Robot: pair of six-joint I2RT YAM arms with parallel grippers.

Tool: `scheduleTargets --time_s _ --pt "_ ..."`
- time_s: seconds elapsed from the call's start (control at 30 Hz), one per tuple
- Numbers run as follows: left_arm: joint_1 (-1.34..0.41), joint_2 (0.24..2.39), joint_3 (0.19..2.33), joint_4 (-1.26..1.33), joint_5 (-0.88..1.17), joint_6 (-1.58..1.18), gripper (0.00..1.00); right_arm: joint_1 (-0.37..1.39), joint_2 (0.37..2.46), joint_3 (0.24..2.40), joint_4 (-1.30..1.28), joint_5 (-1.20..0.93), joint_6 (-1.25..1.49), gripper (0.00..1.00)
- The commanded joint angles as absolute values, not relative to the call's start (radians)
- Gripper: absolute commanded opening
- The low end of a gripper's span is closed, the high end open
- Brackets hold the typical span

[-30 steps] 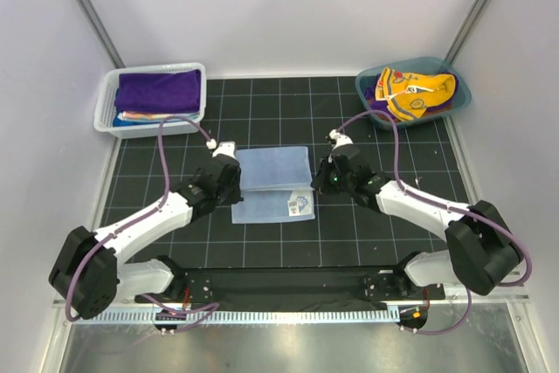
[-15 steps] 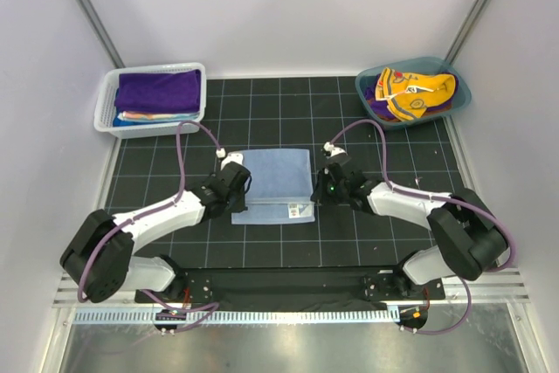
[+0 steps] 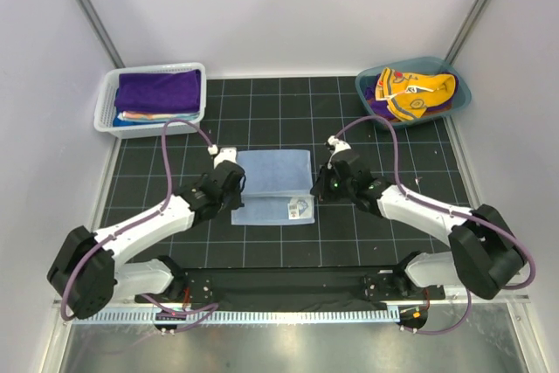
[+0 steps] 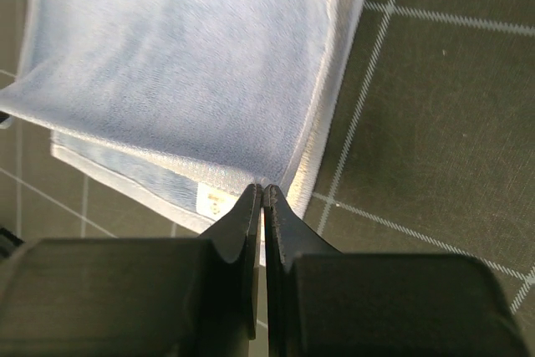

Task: Fold and stack the towels
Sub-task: Fold the towel

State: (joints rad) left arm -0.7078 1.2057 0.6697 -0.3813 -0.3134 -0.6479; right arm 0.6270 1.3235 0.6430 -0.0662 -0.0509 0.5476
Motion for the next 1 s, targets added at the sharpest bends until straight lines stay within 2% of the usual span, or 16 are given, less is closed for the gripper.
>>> scheduleTargets --time_s 0.0,0.3,0.67,0.73,0.83,0.87,0.97 --pt "-0.706 1.152 0.716 -0.456 -0.403 -0.652 0.03 0.626 1.266 0.698 -0.126 -0.006 0.517 0.09" --pt "-0.706 1.127 0.701 -0.486 -0.403 -0.681 0.03 0.64 1.25 0.65 -0.107 -0.012 0.528 0.09" --pt "-0.716 1.238 0.658 -0.426 -0.339 -0.712 0.05 0.649 1.354 0.591 -0.02 -0.038 0.538 0.09" --pt "-0.724 1.255 0.657 -0.42 -0.341 -0.718 0.06 0.649 1.365 0.592 -0.02 -0.038 0.535 0.12" --pt "-0.726 1.262 0.657 -0.42 -0.344 -0.721 0.13 0.649 1.368 0.6 -0.026 -0.051 0.531 0.17" --pt "-0.726 1.261 0.658 -0.422 -0.345 -0.722 0.19 0.649 1.367 0.604 -0.035 -0.055 0.525 0.22" --pt "-0.726 1.25 0.664 -0.431 -0.344 -0.727 0.25 0.65 1.353 0.62 -0.064 -0.067 0.515 0.28"
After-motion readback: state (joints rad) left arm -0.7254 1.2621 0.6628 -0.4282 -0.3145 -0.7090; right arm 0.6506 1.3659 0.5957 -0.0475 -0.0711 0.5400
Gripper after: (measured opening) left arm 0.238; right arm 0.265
